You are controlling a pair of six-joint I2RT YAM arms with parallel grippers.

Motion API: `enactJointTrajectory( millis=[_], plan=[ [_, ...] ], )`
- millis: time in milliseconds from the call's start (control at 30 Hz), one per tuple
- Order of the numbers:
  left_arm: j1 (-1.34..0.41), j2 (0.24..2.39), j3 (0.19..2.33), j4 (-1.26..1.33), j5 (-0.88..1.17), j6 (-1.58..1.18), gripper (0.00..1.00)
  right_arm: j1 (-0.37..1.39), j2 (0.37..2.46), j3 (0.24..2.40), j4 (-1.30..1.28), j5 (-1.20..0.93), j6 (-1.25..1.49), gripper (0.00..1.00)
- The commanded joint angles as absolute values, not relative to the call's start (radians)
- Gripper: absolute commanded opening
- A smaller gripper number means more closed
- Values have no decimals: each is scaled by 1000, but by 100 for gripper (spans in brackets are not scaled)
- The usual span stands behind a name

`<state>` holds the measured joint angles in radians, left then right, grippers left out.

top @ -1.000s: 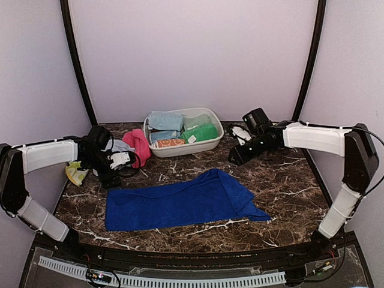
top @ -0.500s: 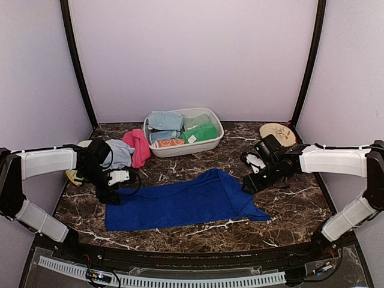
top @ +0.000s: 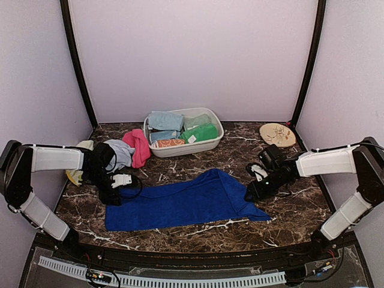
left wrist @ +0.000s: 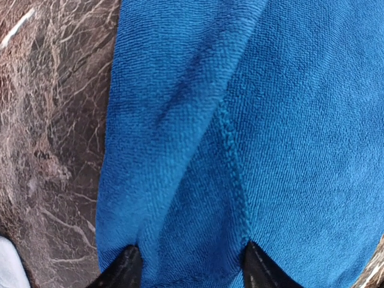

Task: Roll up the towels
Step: Pick up the towel from the center of the board.

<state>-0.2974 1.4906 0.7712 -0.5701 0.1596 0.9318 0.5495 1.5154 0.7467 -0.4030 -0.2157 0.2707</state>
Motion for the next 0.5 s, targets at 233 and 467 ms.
enactJointTrajectory(
  millis=[233,467],
  plan=[
    [-301,1527,855,-645,198,914,23,462,1490,692,-269,-368,311,29],
    [-301,1512,882,-693,221,906,19,454,1494,678,-213,-394,352,21]
  ],
)
